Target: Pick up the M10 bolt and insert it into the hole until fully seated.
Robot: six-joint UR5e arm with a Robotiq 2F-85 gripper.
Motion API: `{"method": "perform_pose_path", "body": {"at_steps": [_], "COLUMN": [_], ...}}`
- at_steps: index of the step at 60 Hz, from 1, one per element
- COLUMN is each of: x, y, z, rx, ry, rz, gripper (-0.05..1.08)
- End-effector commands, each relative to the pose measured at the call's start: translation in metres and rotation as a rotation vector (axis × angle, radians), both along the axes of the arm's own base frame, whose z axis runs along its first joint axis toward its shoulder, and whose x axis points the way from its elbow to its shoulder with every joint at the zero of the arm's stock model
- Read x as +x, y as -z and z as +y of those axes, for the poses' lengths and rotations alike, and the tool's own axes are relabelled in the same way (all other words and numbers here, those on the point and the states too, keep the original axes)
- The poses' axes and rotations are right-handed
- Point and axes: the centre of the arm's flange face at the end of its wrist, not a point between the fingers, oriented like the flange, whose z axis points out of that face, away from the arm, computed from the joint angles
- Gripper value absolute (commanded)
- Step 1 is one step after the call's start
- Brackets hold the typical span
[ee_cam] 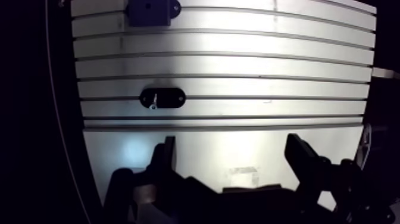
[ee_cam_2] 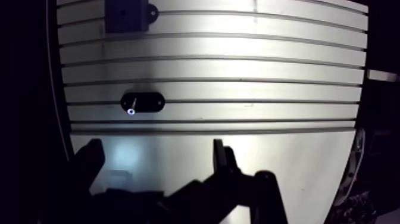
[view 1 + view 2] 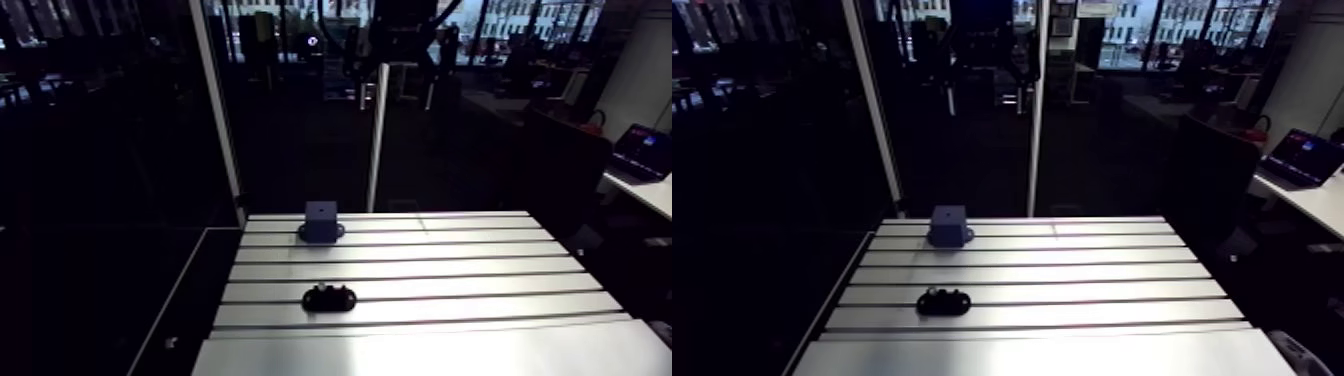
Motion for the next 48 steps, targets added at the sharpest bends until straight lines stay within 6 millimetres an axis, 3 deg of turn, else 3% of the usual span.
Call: {"method": "perform_pose_path", "body": {"at_steps": [1, 13, 25, 48], "x": [0.001, 0.007, 0.015, 0.035], "y": [0.005, 0.008, 0.029, 0.090], "z": [0.000, -0.006, -0.027, -0.046], "rx": [-0.001, -0.012, -0.014, -0.007], "ry": [0.004, 0.002, -0.036, -0.040], "rz": [-0.008, 0.011, 0.005, 0.038], "gripper": [0.01, 0.01, 0.01, 0.01]}}
